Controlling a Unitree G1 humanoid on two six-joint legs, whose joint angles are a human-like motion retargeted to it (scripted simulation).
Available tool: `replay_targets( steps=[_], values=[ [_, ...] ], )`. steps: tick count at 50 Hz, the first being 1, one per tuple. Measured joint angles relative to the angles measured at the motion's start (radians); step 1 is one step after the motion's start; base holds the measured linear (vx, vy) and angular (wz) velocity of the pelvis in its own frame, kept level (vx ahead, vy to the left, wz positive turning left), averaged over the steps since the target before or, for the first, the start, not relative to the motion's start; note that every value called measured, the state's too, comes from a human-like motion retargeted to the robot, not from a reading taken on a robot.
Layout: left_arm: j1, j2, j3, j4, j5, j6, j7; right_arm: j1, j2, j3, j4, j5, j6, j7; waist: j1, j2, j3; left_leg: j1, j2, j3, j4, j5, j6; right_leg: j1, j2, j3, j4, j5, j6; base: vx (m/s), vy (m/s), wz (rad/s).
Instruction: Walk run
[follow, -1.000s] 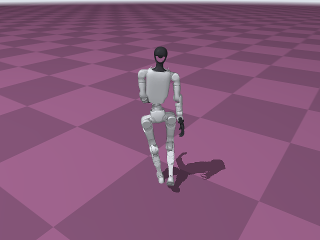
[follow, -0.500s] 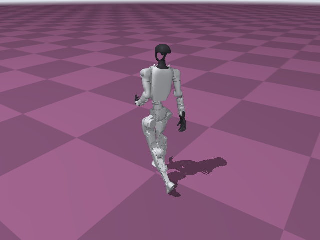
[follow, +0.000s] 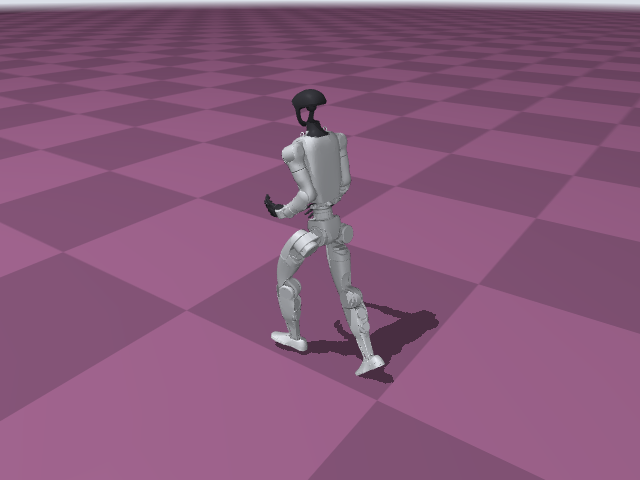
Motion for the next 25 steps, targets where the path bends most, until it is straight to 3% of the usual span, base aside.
replay_targets(
  steps=[2,3,5,8,10,12,15,20,22,23,25],
  values=[
    [-0.006,0.006,0.008,-0.014,0.004,-0.004,0.008,0.061,0.010,0.034,-0.030,0.019,-0.022,0.034,-0.011,0.006,0.019,0.025,0.040,-0.045,0.051,-0.049,-0.020,-0.046,0.021,0.032,0.185,0.203,0.063,1.40,-0.20,0.33],
    [-0.015,0.010,0.008,-0.020,0.003,-0.003,0.012,0.092,0.013,0.049,-0.044,0.026,-0.032,0.053,-0.027,0.024,0.031,0.043,0.000,-0.133,0.074,-0.089,-0.020,-0.095,0.032,0.000,0.319,0.270,0.063,1.52,-0.21,0.75],
    [-0.039,0.027,-0.007,-0.031,-0.004,-0.003,0.022,0.141,0.015,0.051,-0.057,0.030,-0.039,0.095,-0.087,0.059,0.054,0.126,0.006,-0.181,0.088,-0.157,-0.033,-0.212,0.062,-0.032,0.579,0.292,0.092,1.30,-0.25,1.21],
    [-0.111,0.063,-0.007,-0.023,-0.024,0.003,0.027,0.208,0.020,0.041,-0.077,0.036,-0.055,0.140,-0.095,0.103,0.070,0.190,0.066,-0.183,0.101,-0.222,-0.054,-0.361,0.128,0.021,0.675,0.095,0.090,1.07,-0.32,0.40],
    [-0.164,0.083,-0.018,-0.007,-0.038,0.014,0.028,0.283,0.021,0.018,-0.099,0.066,-0.076,0.142,-0.116,0.119,0.084,0.275,0.051,-0.209,0.059,-0.236,-0.064,-0.486,0.105,0.015,0.699,-0.044,0.071,1.19,-0.29,0.78],
    [-0.192,0.095,-0.034,-0.004,-0.042,0.009,0.043,0.354,0.023,-0.002,-0.129,0.116,-0.099,0.138,-0.158,0.129,0.085,0.368,0.019,-0.234,-0.024,-0.206,-0.066,-0.581,0.016,-0.020,0.639,-0.134,0.058,1.31,-0.32,1.20],
    [-0.195,0.103,-0.045,-0.016,-0.042,-0.010,0.056,0.432,0.031,-0.026,-0.173,0.191,-0.147,0.121,-0.246,0.139,0.083,0.506,-0.013,-0.254,-0.144,-0.090,-0.103,-0.673,-0.124,-0.089,0.424,-0.190,0.062,1.31,-0.42,1.33],
    [-0.137,0.099,-0.038,-0.031,-0.066,-0.026,0.027,0.449,0.058,-0.045,-0.229,0.213,-0.214,0.033,-0.299,0.141,0.067,0.690,-0.020,-0.283,-0.222,0.358,-0.290,-0.698,-0.104,0.065,0.001,-0.318,0.070,1.39,-0.54,0.35],
    [-0.113,0.105,-0.035,-0.041,-0.079,-0.019,0.019,0.433,0.066,-0.030,-0.265,0.193,-0.225,-0.013,-0.294,0.127,0.057,0.725,-0.048,-0.325,-0.144,0.545,-0.388,-0.664,-0.127,0.009,-0.006,-0.175,-0.036,1.57,-0.65,-0.43],
    [-0.100,0.110,-0.027,-0.052,-0.081,-0.015,0.015,0.421,0.069,-0.010,-0.291,0.179,-0.231,-0.034,-0.271,0.113,0.040,0.707,-0.072,-0.316,-0.066,0.632,-0.431,-0.642,-0.144,-0.073,0.041,-0.199,-0.112,1.76,-0.79,-0.87],
    [-0.039,0.115,-0.022,-0.074,-0.063,-0.022,-0.007,0.410,0.082,0.042,-0.330,0.162,-0.245,-0.066,-0.251,0.145,0.071,0.628,-0.023,-0.309,0.288,0.675,-0.441,-0.579,0.045,0.211,0.145,-0.303,-0.151,1.50,-0.62,-0.47]
  ],
)
